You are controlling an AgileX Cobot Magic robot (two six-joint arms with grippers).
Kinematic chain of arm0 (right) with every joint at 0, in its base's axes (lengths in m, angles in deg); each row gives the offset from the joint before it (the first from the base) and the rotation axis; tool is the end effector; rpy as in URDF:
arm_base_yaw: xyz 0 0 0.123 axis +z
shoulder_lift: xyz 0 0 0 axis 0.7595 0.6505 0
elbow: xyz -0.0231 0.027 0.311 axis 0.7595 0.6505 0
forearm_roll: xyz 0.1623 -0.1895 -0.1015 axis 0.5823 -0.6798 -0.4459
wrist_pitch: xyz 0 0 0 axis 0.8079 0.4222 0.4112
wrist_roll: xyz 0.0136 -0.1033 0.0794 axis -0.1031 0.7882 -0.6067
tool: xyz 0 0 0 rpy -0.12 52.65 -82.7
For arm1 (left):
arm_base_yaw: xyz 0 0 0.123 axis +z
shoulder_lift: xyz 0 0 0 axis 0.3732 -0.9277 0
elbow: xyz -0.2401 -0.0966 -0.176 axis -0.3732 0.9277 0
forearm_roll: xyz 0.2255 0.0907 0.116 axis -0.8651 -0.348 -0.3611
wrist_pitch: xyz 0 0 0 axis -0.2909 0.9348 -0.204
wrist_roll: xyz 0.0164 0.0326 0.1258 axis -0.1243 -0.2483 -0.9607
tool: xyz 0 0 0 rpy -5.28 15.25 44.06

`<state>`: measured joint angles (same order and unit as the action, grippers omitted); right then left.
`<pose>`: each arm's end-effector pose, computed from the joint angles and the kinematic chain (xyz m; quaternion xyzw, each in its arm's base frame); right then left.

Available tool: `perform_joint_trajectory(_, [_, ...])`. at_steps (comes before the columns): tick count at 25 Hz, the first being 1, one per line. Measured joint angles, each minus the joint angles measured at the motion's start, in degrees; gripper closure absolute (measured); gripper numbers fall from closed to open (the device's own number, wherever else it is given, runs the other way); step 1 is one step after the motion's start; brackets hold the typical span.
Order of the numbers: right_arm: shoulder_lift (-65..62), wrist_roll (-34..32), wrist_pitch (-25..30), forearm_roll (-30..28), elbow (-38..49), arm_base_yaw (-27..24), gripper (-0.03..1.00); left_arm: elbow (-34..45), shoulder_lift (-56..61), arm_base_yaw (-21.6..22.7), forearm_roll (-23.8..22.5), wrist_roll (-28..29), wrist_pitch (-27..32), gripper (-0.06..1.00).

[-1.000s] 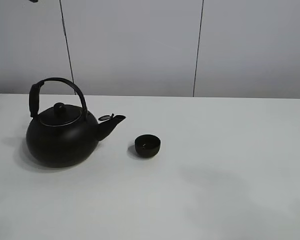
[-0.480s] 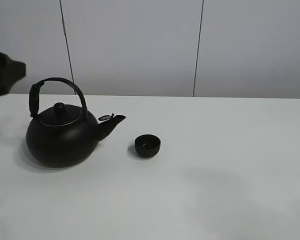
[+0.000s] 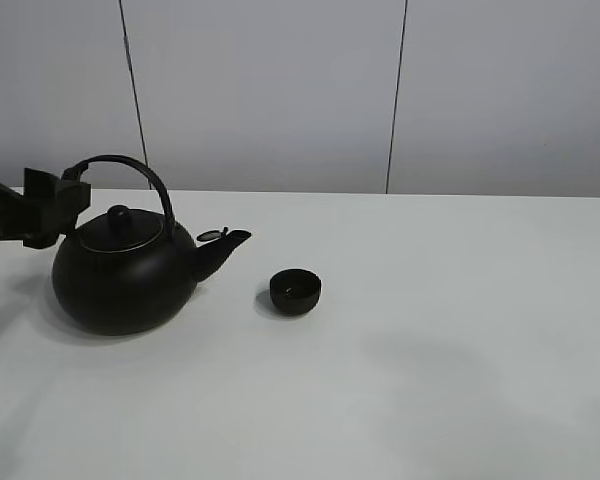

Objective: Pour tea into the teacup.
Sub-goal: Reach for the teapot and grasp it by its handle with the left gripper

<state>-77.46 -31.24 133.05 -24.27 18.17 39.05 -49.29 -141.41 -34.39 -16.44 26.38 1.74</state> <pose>0.0184 0.0030 0.2546 0.0768 0.8589 -0.0190 0.5060 0.3162 -0.0773 0.1397 0.1332 0.7846 -0.0643 0.6021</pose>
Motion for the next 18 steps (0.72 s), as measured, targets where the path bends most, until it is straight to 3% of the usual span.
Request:
perform_joint_trajectory(11, [0.0, 0.0, 0.0, 0.0, 0.0, 0.0, 0.33, -5.23, -6.49, 0.14, -1.13, 0.13, -2.25, 0.25])
perform_joint_trajectory(18, [0.0, 0.0, -0.05, 0.0, 0.0, 0.0, 0.33, -6.11, -6.49, 3.38, -2.6, 1.56, -1.84, 0.25])
